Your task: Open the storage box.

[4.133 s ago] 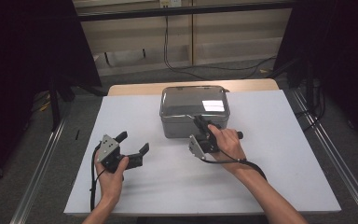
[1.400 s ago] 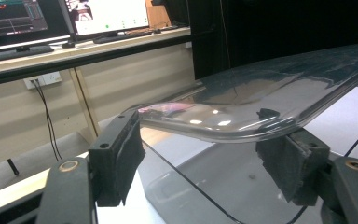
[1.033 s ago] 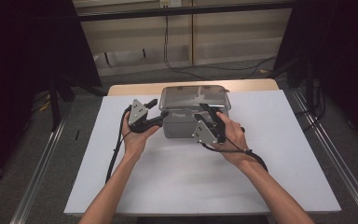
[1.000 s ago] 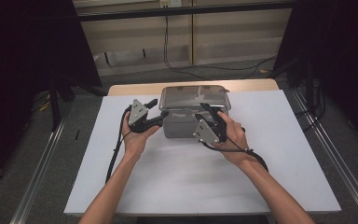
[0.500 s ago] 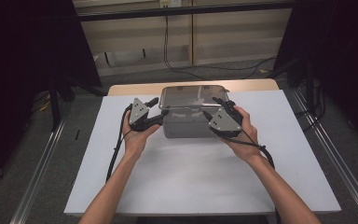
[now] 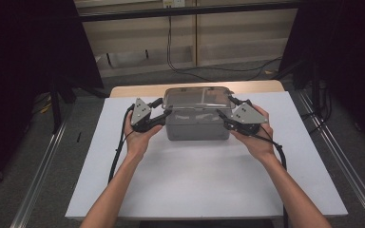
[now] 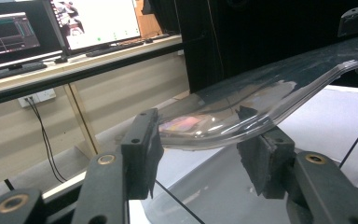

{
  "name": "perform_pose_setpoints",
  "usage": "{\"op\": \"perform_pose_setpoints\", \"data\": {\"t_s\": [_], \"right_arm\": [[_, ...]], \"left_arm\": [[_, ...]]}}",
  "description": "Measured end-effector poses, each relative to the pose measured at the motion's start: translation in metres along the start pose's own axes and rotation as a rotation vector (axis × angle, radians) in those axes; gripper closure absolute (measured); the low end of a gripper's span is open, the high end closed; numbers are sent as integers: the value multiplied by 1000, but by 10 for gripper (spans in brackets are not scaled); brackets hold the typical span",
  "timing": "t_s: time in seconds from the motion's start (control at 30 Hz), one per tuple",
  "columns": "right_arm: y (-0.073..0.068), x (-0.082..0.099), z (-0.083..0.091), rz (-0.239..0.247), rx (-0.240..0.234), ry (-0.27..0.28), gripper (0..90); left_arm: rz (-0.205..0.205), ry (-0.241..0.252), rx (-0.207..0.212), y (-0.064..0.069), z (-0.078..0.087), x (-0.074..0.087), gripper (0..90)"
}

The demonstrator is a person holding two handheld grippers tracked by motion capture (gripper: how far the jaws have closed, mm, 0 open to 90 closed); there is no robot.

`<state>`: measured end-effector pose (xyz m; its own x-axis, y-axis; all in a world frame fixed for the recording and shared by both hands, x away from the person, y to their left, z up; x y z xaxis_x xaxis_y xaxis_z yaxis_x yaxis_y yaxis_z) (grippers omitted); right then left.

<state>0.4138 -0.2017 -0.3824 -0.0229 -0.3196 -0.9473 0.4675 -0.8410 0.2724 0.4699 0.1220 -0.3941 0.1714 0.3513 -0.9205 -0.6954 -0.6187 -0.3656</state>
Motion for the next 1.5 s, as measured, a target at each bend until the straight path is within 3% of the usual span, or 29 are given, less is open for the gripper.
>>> {"op": "perform_pose_setpoints", "data": {"t_s": [0.33, 0.7, 1.5], "right_arm": [[15, 5, -3, -100, -17, 29, 411], [24, 12, -13, -131, -6, 25, 453], [43, 9, -30, -151, -12, 22, 536]], "left_arm": [[9, 11, 0, -4, 0, -3, 531], [12, 15, -3, -10, -4, -9, 555], [22, 23, 4, -20, -11, -18, 567]]}}
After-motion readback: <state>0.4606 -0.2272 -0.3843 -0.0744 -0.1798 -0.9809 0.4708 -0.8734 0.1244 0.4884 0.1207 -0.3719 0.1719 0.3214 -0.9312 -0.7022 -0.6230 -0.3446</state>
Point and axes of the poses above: each handheld gripper's, and its own axes: z roughly backward along the jaws, x roughly out of its underside, y roughly to its right, the point moved 1 cm from there along -z, roughly forward along the jaws, and after that the axes turned 12 degrees about -z, right-handed, at the moved point
